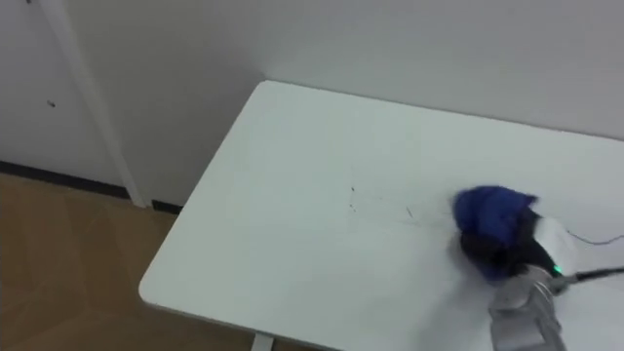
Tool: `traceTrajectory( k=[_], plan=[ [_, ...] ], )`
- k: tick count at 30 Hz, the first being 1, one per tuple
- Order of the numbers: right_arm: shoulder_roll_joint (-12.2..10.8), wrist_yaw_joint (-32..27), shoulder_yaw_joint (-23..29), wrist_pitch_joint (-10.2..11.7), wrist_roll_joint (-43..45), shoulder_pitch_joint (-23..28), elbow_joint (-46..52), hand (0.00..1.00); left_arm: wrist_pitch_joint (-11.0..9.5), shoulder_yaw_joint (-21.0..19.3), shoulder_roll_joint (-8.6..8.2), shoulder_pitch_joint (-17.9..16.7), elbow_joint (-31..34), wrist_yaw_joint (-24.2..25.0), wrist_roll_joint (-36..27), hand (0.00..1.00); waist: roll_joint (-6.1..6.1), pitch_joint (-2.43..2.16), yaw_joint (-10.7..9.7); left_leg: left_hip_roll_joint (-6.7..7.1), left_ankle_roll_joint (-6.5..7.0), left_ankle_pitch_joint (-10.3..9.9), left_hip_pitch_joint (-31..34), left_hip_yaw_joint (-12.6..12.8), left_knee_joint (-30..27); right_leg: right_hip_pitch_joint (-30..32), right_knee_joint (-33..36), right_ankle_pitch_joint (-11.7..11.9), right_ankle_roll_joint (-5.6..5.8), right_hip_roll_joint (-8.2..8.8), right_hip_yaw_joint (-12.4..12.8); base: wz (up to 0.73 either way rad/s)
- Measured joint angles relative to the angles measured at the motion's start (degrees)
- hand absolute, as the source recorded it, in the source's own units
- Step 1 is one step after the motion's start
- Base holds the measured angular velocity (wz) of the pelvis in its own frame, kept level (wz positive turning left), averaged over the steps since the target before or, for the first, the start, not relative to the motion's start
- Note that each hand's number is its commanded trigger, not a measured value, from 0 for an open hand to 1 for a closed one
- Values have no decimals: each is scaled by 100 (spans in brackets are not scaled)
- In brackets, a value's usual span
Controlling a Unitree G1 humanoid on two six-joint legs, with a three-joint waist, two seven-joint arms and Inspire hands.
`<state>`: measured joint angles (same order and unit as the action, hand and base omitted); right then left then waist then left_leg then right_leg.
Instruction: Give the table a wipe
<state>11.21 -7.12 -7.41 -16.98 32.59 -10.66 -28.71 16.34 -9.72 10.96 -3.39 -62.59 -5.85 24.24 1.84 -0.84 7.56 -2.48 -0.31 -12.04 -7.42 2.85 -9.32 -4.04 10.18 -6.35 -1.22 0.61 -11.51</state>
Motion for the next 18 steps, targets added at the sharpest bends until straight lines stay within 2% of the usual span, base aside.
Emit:
traceTrajectory(
  k=[1, 2, 4, 6, 8, 9, 11, 13, 15, 18],
  plan=[
    [-80, 117, -163, 26, 94, -103, 70, 100, 0, 11, -28, 47, 10, 0, -2, 0, -8, 26, 27, -2, -6, 10, 12, -1, 5, 13, 0, 2, -3, -4, -3, 8],
    [-179, 297, -308, 153, 148, -265, 84, 100, -2, 24, -101, 106, 47, 1, -7, 0, -35, 60, 64, 0, -7, 19, 32, -37, 7, 11, -29, 4, -7, -2, -29, 18],
    [-255, 438, -317, 255, 144, -356, 79, 100, -16, 76, -134, 39, 86, 0, -137, 0, -54, 66, 95, 29, 19, 59, 104, -174, 5, 8, -55, -17, 20, 37, -151, 42],
    [-232, 452, -296, 285, 144, -340, -54, 100, 40, 60, -104, -170, 90, -12, -236, 0, -21, 46, 98, 50, 31, 66, 112, -254, 8, 3, -75, -42, 45, 69, -250, 33],
    [-146, 181, -66, 655, 147, 16, -114, 100, 143, -95, -97, -577, 86, -18, -237, 0, -18, 51, -21, 78, 52, 77, 81, -314, -10, -99, -113, -52, 61, 107, -349, 31],
    [-135, 102, 21, 754, 148, 105, -174, 100, 142, -135, -91, -665, 89, -23, -237, 0, 4, 39, -89, 93, 55, 79, 81, -314, -14, -151, -163, -64, 80, 123, -392, 51],
    [-14, -263, 427, 1078, 132, 445, -377, 100, 125, -221, -78, -921, 204, -22, -236, 0, 106, 38, -276, 130, 63, 74, 29, -338, -9, -322, -252, -134, 187, 213, -536, 54],
    [98, -550, 695, 1226, 114, 600, -615, 100, 101, -256, -71, -980, 237, -21, -230, 0, 100, 42, -286, 143, 140, 23, -43, -306, 0, -424, -254, -167, 235, 228, -569, 14],
    [126, -759, 944, 1252, 80, 694, -821, 100, 60, -354, -66, -948, 238, -19, -204, 0, 87, 34, -299, 163, 167, -4, -106, -308, 11, -509, -253, -177, 251, 249, -586, 0],
    [215, -914, 962, 1258, -35, 729, -1005, 100, -48, -319, -55, -833, 237, -23, -223, 0, 40, 5, -293, 190, 191, -42, -125, -319, -35, -585, -221, -171, 265, 275, -567, -5]
  ],
)
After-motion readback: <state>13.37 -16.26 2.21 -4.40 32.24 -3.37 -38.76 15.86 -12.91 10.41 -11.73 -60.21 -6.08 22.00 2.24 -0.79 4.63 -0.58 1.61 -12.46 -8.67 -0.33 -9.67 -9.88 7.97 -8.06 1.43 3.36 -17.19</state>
